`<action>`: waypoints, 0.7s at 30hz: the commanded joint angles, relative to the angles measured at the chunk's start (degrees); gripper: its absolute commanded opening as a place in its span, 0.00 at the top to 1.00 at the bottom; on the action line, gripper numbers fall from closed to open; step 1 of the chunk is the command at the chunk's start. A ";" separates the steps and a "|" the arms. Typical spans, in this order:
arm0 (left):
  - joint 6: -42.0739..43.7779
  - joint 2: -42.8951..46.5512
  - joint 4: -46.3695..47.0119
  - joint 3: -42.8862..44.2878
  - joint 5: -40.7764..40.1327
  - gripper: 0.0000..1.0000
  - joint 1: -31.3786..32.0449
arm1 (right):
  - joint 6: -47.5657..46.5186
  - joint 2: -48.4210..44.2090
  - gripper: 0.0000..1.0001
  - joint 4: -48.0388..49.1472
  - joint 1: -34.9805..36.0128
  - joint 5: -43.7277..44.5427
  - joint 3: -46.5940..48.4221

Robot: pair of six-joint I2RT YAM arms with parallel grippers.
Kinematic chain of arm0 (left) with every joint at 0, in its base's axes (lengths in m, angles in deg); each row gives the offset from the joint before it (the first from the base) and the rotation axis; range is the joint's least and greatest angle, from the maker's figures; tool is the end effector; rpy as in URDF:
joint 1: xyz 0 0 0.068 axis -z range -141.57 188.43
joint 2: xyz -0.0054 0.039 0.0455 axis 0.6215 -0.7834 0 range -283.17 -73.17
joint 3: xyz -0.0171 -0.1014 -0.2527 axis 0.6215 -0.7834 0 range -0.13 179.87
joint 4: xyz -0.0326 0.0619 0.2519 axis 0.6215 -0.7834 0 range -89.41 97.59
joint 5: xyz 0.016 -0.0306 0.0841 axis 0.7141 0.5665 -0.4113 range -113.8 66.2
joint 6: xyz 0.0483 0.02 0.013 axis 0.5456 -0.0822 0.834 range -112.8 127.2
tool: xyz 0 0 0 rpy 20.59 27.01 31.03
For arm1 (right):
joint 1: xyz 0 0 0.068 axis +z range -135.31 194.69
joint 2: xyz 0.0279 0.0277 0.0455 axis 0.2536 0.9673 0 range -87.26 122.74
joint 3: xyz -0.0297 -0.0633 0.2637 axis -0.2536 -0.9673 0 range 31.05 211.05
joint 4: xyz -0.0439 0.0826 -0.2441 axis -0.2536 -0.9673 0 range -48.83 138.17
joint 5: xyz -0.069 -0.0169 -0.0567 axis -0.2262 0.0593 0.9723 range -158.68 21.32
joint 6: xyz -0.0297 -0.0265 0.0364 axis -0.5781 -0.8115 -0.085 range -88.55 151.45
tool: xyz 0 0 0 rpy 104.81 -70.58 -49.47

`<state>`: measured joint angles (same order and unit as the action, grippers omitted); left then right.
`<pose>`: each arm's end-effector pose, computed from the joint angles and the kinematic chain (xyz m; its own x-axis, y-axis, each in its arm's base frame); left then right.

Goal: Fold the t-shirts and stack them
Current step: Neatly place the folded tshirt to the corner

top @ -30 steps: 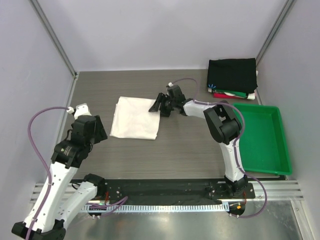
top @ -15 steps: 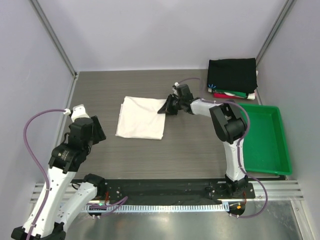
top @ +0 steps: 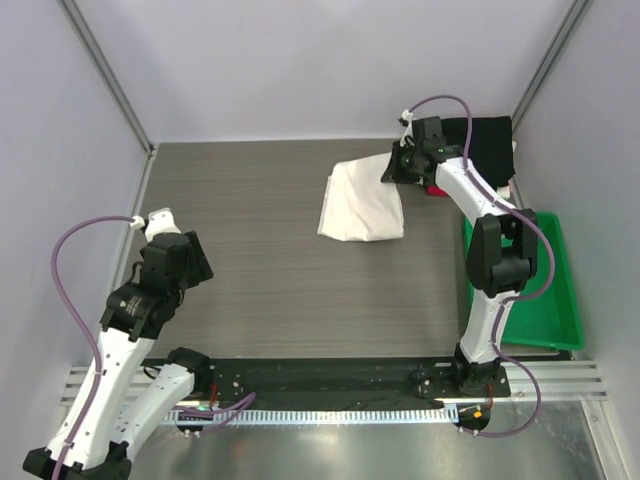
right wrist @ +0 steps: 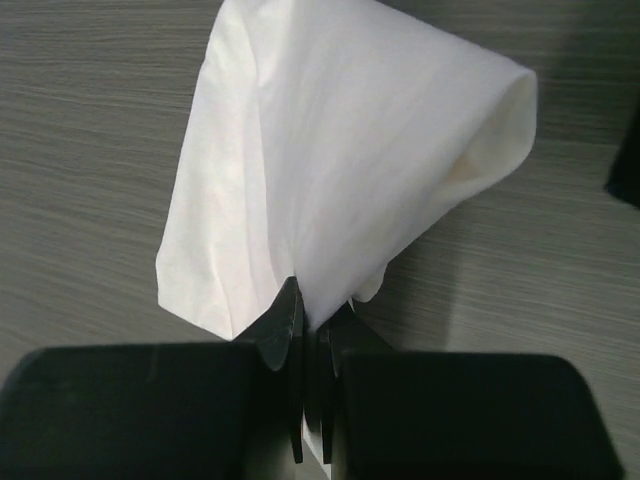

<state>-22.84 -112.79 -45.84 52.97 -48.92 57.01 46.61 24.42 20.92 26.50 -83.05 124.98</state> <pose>0.1207 -0.0247 0.3291 -0.5168 -0.3044 -0.8001 -0.3220 0.9351 -0.1478 0.4345 0.0998 0.2645 -0.7648 0.0989 -0.6367 -0.1761 0.9184 0.3543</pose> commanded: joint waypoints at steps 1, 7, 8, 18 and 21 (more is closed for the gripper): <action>-0.90 -1.16 1.84 -0.10 -1.60 0.38 -0.31 | -9.16 -4.19 0.99 -4.04 -0.47 6.10 5.73; -0.72 -3.80 1.93 -0.02 -1.15 0.39 -0.40 | -16.72 -3.14 0.99 -8.17 -1.88 7.95 14.86; -0.72 -4.06 1.93 -0.02 -0.98 0.38 -0.40 | -17.70 -2.61 0.99 -9.65 -2.23 7.95 16.18; -0.63 -5.82 2.19 -0.10 -0.45 0.39 -0.31 | -20.69 1.52 0.99 -19.76 -7.77 1.46 36.74; -0.54 -6.53 2.10 -0.10 -0.28 0.39 -0.31 | -20.61 1.88 0.99 -21.36 -9.61 0.05 40.53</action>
<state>-22.82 -118.80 -45.79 52.92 -48.83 57.01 27.48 26.65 1.14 18.00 -79.84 160.22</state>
